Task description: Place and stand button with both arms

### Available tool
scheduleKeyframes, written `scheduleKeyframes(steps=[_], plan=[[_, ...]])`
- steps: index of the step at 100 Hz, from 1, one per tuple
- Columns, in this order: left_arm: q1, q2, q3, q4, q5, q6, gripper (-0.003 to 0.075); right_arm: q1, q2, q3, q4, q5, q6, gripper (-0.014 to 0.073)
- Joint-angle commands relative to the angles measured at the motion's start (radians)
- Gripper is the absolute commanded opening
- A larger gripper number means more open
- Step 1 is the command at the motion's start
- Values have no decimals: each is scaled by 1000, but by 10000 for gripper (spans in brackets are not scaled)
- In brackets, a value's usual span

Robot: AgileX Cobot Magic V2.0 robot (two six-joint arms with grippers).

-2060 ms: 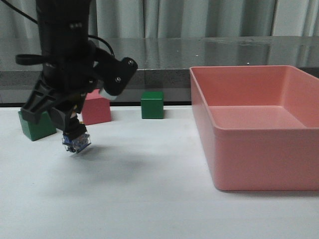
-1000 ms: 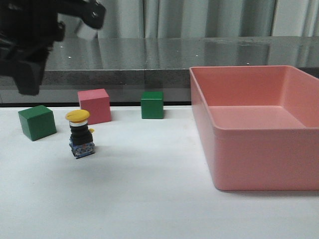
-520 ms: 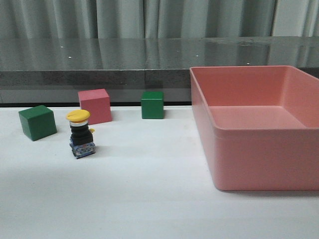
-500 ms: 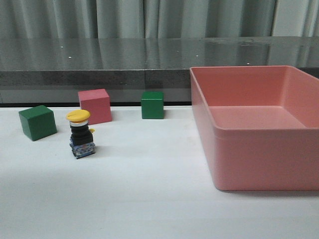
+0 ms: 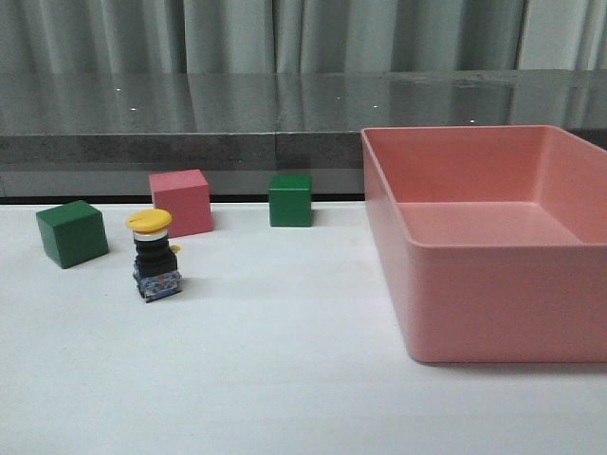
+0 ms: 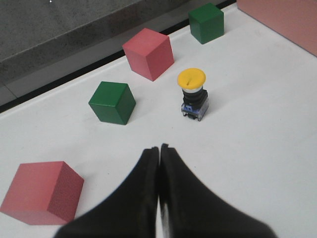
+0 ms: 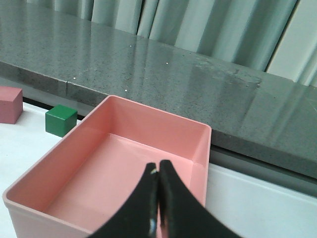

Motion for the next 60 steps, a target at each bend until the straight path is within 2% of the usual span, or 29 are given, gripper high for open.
scheduleKeyframes(steps=[1, 15, 60], plan=[[1, -65, 27, -31, -82, -9, -20, -7, 9, -29, 10, -76, -3, -61], [1, -107, 69, -81, -74, -9, -20, -7, 9, -29, 10, -76, -3, -61], [1, -107, 90, -56, -148, -7, -20, -7, 9, -29, 10, -76, -3, -61]])
